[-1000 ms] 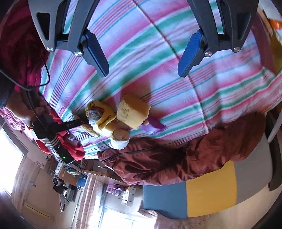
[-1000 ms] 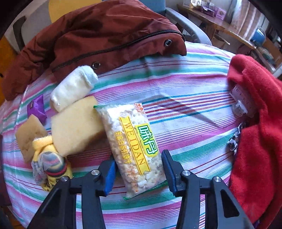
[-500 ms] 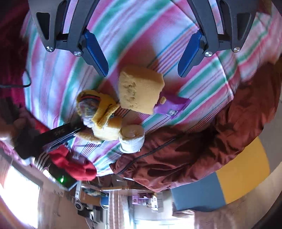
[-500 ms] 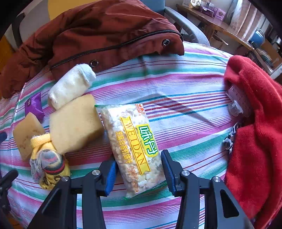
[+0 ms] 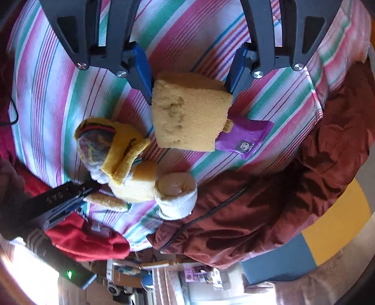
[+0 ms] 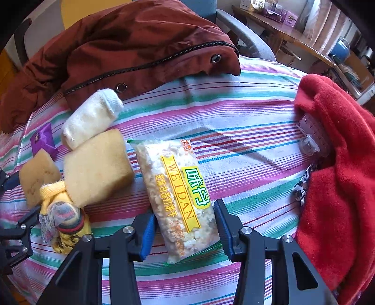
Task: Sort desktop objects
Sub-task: 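Grasp and lift a yellow sponge with the left tool while the right tool grasps the WEIDAN snack bag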
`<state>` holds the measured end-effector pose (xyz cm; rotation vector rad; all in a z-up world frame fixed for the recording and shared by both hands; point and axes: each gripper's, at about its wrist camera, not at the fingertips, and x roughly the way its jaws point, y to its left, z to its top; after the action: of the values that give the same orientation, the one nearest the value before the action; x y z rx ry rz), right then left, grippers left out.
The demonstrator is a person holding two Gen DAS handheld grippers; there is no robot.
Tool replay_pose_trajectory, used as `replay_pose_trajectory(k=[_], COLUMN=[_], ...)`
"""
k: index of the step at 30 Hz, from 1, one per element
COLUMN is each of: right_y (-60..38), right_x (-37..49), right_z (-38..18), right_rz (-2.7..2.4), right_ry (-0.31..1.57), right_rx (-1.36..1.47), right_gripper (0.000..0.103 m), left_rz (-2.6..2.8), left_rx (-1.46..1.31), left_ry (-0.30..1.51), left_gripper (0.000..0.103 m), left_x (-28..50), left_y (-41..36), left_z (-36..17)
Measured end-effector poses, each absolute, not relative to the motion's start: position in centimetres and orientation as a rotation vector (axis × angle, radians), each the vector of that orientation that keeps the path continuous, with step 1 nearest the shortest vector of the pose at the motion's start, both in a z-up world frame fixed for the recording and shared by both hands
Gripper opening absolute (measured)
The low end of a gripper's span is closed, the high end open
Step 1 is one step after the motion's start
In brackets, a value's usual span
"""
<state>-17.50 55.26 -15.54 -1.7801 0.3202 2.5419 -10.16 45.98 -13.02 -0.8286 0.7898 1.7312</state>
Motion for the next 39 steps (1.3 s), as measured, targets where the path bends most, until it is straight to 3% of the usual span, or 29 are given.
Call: replay_pose_trajectory(k=[15, 26, 39], right_y=[53.9, 52.9, 53.6], right_x=[-16.8, -16.0, -14.7], right_z=[-15.4, -14.9, -12.9], right_rz=[2.515, 2.494, 2.496], right_ry=[0.266, 0.288, 0.451], right_rx=[-1.77, -1.735, -1.573], right_gripper=[0.047, 0.046, 0.044], left_rz=[1.971, 2.118, 2.236], left_rx=[-0.906, -0.912, -0.93], left_ry=[0.549, 0.471, 0.409], left_gripper=[0.058, 0.058, 0.058], left_x=[-8.9, -8.3, -7.8], left_y=[39.0, 33.5, 27.3], left_z=[-9.6, -5.9, -3.9])
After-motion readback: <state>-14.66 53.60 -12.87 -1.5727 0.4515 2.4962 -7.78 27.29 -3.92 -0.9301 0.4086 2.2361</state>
